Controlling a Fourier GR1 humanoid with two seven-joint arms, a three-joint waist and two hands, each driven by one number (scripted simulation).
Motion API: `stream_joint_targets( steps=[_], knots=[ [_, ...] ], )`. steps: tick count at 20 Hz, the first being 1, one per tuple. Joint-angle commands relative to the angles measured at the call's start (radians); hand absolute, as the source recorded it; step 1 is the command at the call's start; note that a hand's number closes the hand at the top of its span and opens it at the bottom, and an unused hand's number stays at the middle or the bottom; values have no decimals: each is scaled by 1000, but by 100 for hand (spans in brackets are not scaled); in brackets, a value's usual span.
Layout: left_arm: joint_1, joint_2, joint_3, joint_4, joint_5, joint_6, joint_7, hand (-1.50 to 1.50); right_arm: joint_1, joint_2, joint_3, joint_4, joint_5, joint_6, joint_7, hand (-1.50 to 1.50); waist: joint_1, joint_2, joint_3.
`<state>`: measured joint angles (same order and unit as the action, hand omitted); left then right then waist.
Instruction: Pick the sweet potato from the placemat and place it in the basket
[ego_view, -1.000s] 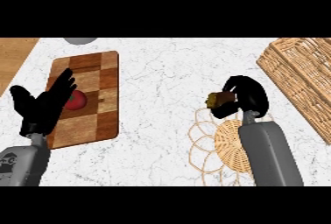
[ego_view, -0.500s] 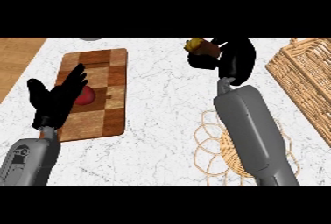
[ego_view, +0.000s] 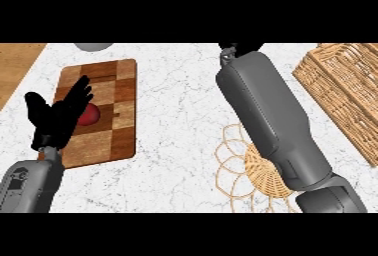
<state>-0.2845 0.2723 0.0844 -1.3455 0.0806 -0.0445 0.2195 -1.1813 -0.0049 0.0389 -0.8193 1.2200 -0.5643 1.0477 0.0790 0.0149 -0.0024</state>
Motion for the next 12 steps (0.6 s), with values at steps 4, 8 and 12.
stream_joint_targets(
  steps=[4,8,12],
  knots=[
    [17,-22,-8,-41,-4,24,30,0,-203,-45,-114,222,105,-90,145,150,-16,2,1],
    [30,5,19,-9,-7,12,-8,0,-254,-103,-159,275,136,-98,131,150,-32,0,1],
    [17,2,26,-21,0,18,5,0,-306,-204,-214,358,156,-60,118,150,-30,5,1]
  ],
)
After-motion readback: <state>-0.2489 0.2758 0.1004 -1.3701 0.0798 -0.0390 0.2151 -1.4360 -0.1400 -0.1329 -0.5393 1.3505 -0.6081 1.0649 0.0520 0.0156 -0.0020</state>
